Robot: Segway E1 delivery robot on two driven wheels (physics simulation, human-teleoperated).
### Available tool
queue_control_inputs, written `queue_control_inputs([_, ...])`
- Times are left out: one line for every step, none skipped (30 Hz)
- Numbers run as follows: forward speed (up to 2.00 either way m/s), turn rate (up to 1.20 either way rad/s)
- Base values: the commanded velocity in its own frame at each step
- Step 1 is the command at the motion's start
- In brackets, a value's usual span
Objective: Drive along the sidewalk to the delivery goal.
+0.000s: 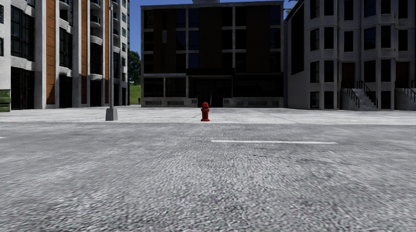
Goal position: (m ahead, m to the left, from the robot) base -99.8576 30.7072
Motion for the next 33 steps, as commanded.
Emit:
queue_control_inputs([0.00,0.00])
queue_control_inputs([0.00,0.00])
queue_control_inputs([0.00,0.00])
queue_control_inputs([0.00,0.00])
queue_control_inputs([0.00,0.00])
queue_control_inputs([0.00,0.00])
queue_control_inputs([0.00,0.00])
queue_control_inputs([0.00,0.00])
queue_control_inputs([0.00,0.00])
queue_control_inputs([0.00,0.00])
queue_control_inputs([0.00,0.00])
queue_control_inputs([0.00,0.00])
queue_control_inputs([0.00,0.00])
queue_control_inputs([0.00,0.00])
queue_control_inputs([0.00,0.00])
queue_control_inputs([0.00,0.00])
queue_control_inputs([0.00,0.00])
queue_control_inputs([0.00,0.00])
queue_control_inputs([0.00,0.00])
queue_control_inputs([0.00,0.00])
queue_control_inputs([0.00,0.00])
queue_control_inputs([0.00,0.00])
queue_control_inputs([0.00,0.00])
queue_control_inputs([0.00,0.00])
queue_control_inputs([0.00,0.00])
queue_control_inputs([0.00,0.00])
queue_control_inputs([0.00,0.00])
queue_control_inputs([0.00,0.00])
queue_control_inputs([0.00,0.00])
queue_control_inputs([0.00,0.00])
queue_control_inputs([0.00,0.18])
queue_control_inputs([0.00,0.39])
queue_control_inputs([0.00,0.61])
